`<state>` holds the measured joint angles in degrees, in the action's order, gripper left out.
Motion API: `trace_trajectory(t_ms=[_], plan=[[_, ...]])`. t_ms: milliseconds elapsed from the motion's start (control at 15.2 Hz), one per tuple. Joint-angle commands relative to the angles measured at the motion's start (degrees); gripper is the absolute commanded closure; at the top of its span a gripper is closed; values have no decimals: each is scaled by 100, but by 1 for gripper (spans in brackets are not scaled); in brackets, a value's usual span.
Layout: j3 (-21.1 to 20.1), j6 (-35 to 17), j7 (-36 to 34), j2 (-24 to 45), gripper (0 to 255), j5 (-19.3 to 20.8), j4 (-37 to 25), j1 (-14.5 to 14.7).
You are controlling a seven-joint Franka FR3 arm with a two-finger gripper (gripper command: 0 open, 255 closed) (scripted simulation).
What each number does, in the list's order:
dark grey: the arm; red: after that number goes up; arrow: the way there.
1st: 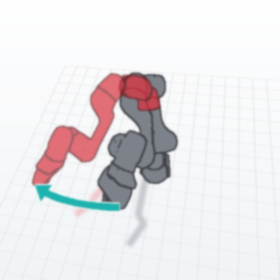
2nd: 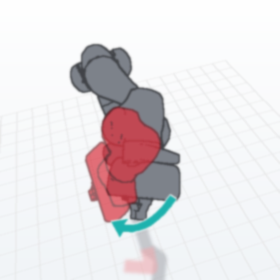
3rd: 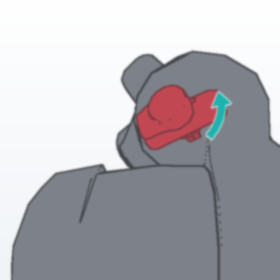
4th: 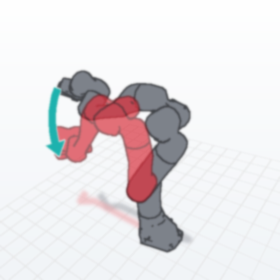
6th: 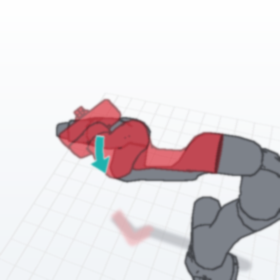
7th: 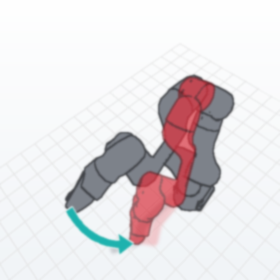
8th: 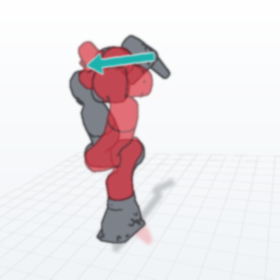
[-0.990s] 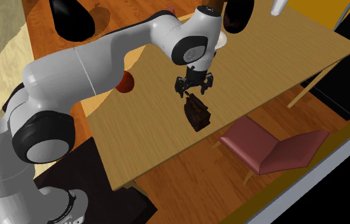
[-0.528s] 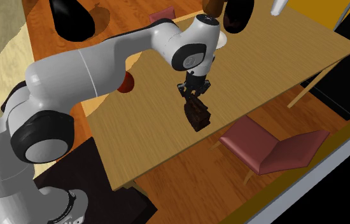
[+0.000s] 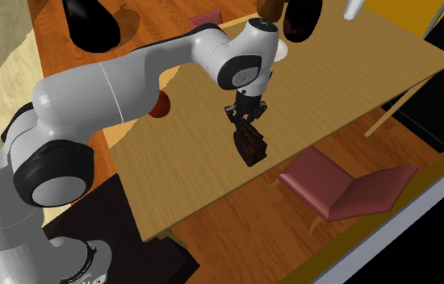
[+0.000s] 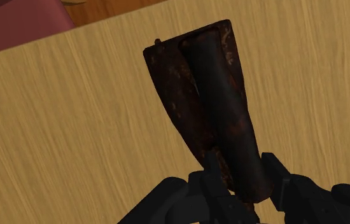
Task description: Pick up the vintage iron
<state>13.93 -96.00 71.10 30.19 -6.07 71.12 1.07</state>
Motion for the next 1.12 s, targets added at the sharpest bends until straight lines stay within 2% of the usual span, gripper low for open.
trace_trajectory(t_ms=[0, 528, 924, 1056], plan=[[1, 80, -4, 12, 255, 0, -86, -7], [3, 766, -15, 123, 255, -17, -886, -80], [-6, 1376, -24, 343, 255, -58, -1719, -175], [-6, 1393, -25, 349, 255, -60, -1742, -178]])
